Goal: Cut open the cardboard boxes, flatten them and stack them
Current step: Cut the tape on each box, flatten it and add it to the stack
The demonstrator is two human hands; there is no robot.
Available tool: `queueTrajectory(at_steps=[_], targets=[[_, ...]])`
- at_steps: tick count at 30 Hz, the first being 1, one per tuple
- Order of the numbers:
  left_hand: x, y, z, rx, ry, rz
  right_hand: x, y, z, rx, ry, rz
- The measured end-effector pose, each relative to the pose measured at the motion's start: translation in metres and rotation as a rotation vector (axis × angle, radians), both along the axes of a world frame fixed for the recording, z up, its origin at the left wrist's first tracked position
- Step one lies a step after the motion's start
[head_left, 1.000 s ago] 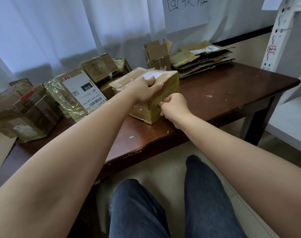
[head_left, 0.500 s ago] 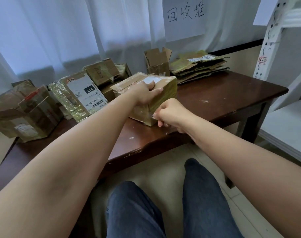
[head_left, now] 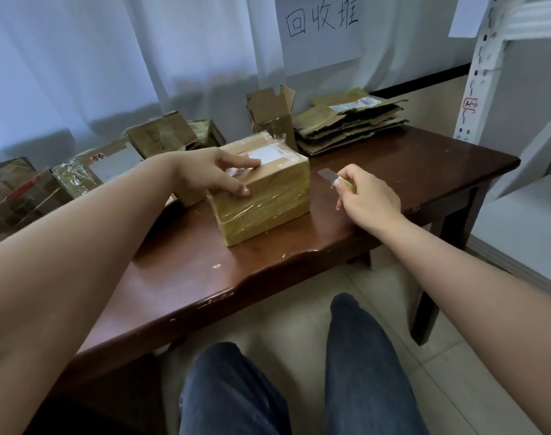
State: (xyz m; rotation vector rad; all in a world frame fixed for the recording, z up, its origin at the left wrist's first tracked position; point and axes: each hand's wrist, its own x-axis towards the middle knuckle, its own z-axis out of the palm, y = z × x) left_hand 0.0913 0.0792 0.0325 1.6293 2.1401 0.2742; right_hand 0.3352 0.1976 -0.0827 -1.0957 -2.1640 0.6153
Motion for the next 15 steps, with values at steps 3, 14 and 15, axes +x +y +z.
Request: queueTrajectory(at_steps=[3,14,15], targets=[[0.0,0.002,-0.001,0.023,-0.016,0.001,-0.008,0.005,-0.006,-0.016,0.001,0.0],[-0.003,-0.001,-0.008,0.058,-0.033,-0.029,-0.016,-0.004,-0.018,0.066,0.161,0.027],[-0.003,-0.001,-0.008,0.061,-0.032,-0.031,-0.017,-0.005,-0.019,0.079,0.158,0.029]])
